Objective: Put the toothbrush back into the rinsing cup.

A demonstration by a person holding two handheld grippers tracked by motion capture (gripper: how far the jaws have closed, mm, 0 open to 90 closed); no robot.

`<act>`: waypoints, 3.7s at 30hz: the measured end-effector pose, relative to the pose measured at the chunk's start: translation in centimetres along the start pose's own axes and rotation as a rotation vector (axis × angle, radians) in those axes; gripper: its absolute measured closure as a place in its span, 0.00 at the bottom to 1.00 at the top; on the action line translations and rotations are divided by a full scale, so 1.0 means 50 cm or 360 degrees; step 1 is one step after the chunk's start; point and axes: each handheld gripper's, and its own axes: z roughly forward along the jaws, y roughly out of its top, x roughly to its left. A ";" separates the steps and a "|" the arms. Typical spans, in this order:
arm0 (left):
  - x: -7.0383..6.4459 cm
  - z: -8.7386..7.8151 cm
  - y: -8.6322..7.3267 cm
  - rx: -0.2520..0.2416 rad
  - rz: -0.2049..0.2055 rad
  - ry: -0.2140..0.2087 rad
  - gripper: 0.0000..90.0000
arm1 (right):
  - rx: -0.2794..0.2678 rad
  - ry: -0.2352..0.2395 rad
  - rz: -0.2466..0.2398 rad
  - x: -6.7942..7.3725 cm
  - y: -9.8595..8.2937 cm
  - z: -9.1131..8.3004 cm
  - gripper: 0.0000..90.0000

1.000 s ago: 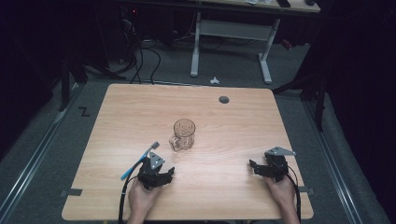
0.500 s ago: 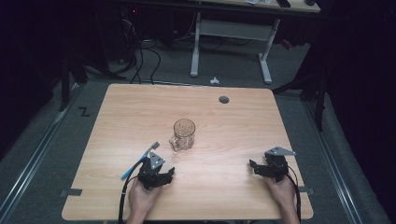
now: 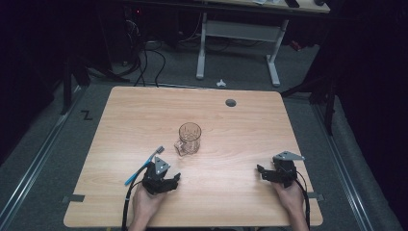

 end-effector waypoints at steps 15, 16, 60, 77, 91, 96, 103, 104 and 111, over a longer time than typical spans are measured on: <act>0.004 -0.006 -0.001 0.0017 0.0005 0.0000 0.37 | 0.0000 0.0000 0.0000 0.000 0.000 0.000 0.25; 0.004 -0.007 -0.001 0.0016 0.0007 0.0000 0.38 | 0.0000 0.0000 0.0000 0.000 0.000 0.000 0.25; 0.043 -0.086 -0.008 -0.0070 -0.0114 0.0006 0.43 | 0.0000 0.0002 0.0000 0.000 0.000 0.000 0.25; 0.072 -0.116 -0.004 -0.0040 -0.0114 0.0025 0.47 | 0.0000 0.0002 -0.0001 0.000 0.000 0.000 0.25; 0.103 -0.133 0.001 -0.0012 -0.0129 0.0082 0.45 | 0.0001 0.0003 -0.0001 0.000 0.000 0.000 0.25; 0.116 -0.138 0.004 -0.0004 -0.0132 0.0099 0.45 | 0.0001 0.0003 0.0000 0.000 0.000 0.000 0.25; 0.134 -0.141 0.009 0.0024 -0.0128 0.0120 0.46 | 0.0000 0.0003 0.0000 0.000 0.000 0.000 0.25; 0.136 -0.141 0.009 0.0028 -0.0126 0.0121 0.46 | 0.0001 0.0003 0.0000 0.000 0.000 0.000 0.25; 0.147 -0.139 0.017 0.0050 -0.0115 0.0127 0.47 | 0.0001 0.0003 0.0000 0.000 0.000 0.000 0.25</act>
